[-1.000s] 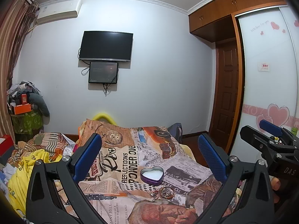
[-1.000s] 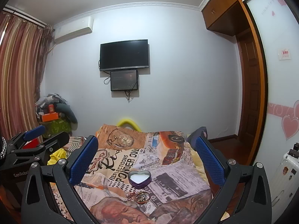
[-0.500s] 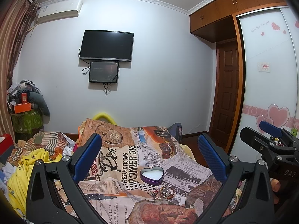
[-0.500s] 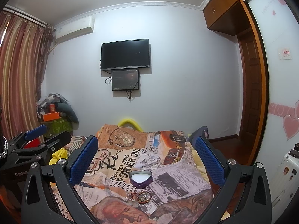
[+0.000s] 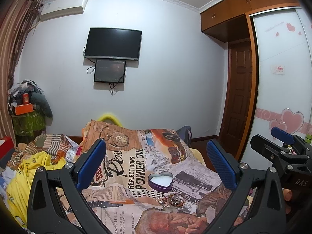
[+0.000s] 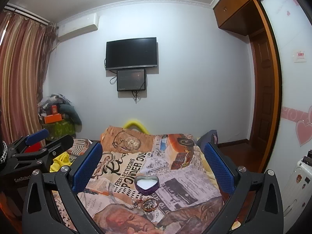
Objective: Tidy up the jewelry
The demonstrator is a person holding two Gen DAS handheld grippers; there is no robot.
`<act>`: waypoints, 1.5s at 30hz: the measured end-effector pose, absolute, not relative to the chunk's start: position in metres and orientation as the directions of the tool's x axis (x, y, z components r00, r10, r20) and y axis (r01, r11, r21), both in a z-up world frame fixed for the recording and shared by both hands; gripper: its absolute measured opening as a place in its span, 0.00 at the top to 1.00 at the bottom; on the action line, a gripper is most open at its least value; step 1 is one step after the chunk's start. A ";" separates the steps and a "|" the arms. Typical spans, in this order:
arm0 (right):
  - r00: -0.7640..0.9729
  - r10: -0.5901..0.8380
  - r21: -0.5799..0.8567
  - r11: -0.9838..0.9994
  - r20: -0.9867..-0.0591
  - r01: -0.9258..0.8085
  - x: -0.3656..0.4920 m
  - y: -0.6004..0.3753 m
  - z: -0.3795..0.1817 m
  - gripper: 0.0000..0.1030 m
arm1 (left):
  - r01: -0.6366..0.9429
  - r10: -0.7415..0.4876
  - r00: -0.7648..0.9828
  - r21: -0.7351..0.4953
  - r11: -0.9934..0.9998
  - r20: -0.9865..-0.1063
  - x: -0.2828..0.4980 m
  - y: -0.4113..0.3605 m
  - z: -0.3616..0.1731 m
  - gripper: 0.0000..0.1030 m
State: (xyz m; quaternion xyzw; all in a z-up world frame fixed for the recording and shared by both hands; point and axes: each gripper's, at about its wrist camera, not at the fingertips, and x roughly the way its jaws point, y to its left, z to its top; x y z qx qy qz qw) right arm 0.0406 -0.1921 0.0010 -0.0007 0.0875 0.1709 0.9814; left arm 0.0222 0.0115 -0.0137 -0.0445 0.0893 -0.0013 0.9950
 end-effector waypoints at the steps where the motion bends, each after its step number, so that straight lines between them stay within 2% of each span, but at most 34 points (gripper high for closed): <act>1: 0.926 0.332 0.025 0.942 -0.181 -0.333 0.044 -0.191 -0.001 0.00 | -0.007 -0.010 0.983 -0.090 0.996 -0.185 0.025 0.013 -0.015 0.00; 11: 0.909 0.304 0.014 0.949 -0.286 -0.314 0.079 -0.190 -0.029 0.00 | -0.021 -0.021 0.943 -0.123 0.992 -0.331 0.078 0.031 -0.047 0.00; 19: 0.859 0.271 0.005 0.954 -0.435 -0.299 0.117 -0.194 -0.066 0.00 | -0.025 -0.019 0.873 -0.084 0.996 -0.486 0.127 0.036 -0.093 0.00; 26: 0.770 0.259 0.017 0.951 -0.583 -0.307 0.149 -0.198 -0.106 0.00 | 0.018 -0.074 0.776 -0.096 0.995 -0.627 0.161 0.037 -0.137 0.00; 34: 0.679 0.281 0.039 0.937 -0.678 -0.348 0.169 -0.194 -0.146 0.00 | 0.065 -0.087 0.637 -0.059 0.996 -0.766 0.192 0.023 -0.191 0.00; 36: 0.654 0.293 0.051 0.930 -0.698 -0.363 0.174 -0.192 -0.154 0.02 | 0.075 -0.090 0.614 -0.056 0.996 -0.784 0.196 0.020 -0.201 0.01; 41: 0.585 0.342 0.094 0.906 -0.735 -0.412 0.179 -0.186 -0.168 0.20 | 0.117 -0.140 0.555 -0.089 0.989 -0.820 0.203 0.013 -0.219 0.19; 45: 0.554 0.368 0.110 0.890 -0.746 -0.443 0.181 -0.181 -0.175 0.32 | 0.164 -0.161 0.540 -0.084 0.983 -0.826 0.203 0.002 -0.225 0.24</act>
